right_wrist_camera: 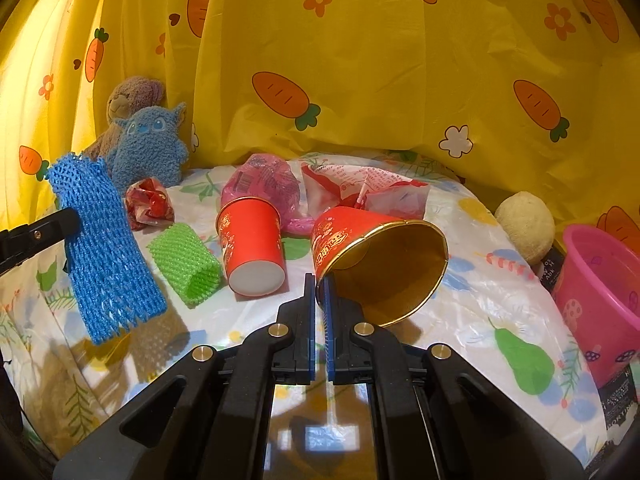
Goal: Collect trash
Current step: 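Carry the blue net and red cup over the pink bucket with both tools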
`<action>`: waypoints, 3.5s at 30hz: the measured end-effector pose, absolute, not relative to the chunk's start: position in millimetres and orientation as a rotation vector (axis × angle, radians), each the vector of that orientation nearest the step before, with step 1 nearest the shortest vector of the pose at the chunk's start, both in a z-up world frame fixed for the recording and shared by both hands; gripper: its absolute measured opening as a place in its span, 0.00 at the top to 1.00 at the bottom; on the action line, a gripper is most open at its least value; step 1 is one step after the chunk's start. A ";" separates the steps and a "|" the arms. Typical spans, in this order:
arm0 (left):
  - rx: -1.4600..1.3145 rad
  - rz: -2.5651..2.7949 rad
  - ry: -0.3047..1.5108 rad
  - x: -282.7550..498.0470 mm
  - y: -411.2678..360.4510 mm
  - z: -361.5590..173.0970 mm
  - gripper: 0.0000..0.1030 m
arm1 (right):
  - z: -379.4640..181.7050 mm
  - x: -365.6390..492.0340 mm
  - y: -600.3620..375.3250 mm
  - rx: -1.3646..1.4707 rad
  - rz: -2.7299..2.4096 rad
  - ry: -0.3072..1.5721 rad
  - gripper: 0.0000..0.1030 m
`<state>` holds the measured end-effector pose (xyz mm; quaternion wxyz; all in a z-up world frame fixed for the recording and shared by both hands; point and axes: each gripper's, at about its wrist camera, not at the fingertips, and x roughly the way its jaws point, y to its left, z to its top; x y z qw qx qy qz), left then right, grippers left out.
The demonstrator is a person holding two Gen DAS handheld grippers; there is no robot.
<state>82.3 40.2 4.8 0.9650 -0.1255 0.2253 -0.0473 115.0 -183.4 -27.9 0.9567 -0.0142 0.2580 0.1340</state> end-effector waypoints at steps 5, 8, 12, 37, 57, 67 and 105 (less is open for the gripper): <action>-0.232 -0.131 0.439 76.7 23.7 13.7 0.95 | -21.5 98.7 -196.4 -0.036 0.257 0.493 0.96; -0.220 -0.153 0.430 74.7 12.0 19.0 0.95 | -18.6 89.9 -206.1 -0.035 0.242 0.477 0.96; -0.204 -0.196 0.423 74.4 -7.9 25.6 0.95 | -13.3 80.1 -221.9 -0.025 0.216 0.455 0.96; -0.038 -0.524 0.377 122.3 -205.6 56.1 0.95 | 20.7 63.5 -367.3 0.038 -0.081 0.347 0.96; 0.035 -0.662 0.395 191.2 -334.3 34.2 0.95 | 4.5 101.3 -467.9 0.110 -0.266 0.388 0.96; 0.041 -0.677 0.428 208.5 -350.5 20.2 0.95 | -6.1 115.4 -477.7 0.120 -0.282 0.422 0.96; 0.048 -0.729 0.503 231.1 -384.8 -13.5 0.94 | -27.1 133.6 -496.9 0.162 -0.282 0.469 0.96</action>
